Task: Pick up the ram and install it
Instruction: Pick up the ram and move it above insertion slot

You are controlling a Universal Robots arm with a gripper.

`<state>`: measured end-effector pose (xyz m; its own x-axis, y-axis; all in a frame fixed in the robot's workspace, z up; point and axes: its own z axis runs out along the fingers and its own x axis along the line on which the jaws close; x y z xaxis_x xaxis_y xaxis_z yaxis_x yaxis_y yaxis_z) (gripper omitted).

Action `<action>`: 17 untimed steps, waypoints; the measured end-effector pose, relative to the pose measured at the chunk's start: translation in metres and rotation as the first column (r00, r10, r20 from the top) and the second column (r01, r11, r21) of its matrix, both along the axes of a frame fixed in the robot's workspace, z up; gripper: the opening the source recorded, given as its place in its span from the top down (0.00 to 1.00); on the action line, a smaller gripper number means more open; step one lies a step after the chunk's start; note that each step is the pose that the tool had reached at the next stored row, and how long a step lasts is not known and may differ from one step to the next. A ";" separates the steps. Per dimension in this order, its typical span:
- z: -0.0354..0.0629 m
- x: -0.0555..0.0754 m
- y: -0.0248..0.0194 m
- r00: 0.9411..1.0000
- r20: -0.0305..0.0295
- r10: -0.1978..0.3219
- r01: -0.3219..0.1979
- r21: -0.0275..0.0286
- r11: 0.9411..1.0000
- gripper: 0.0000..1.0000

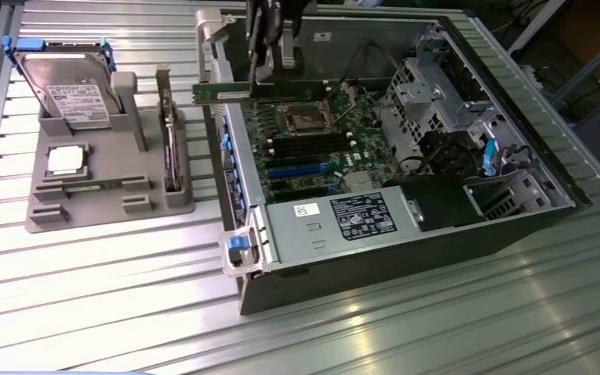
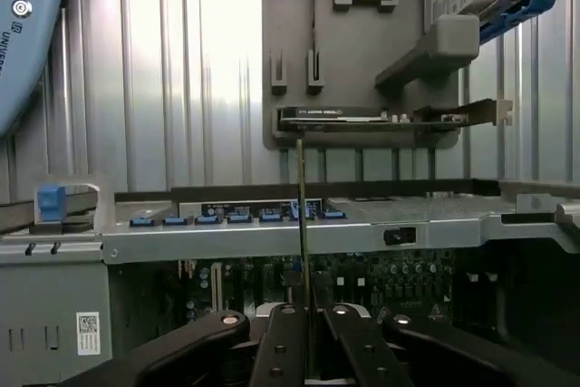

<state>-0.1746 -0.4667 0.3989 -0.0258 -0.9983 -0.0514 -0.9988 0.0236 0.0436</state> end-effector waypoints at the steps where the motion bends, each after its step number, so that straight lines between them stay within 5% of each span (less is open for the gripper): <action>1: 0.0000 0.008 0.0000 1.000 0.000 0.000 0.000 0.000 1.000 0.86; 5: 0.0000 0.038 0.0012 1.000 0.000 0.001 -0.001 0.000 1.000 0.86; 9: -0.0001 0.059 0.0045 1.000 -0.006 0.001 -0.001 -0.001 1.000 0.86; 12: 0.0000 0.083 0.0060 1.000 -0.014 0.002 -0.002 -0.002 1.000 0.86; 14: 0.0000 0.112 0.0097 1.000 -0.025 0.002 -0.002 -0.002 1.000 0.86; 17: 0.0000 0.115 0.0099 1.000 -0.027 0.002 -0.002 -0.002 1.000 0.86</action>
<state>-0.0592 -0.4568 0.3989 -0.0249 -0.9985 -0.0487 -0.9973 0.0214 0.0704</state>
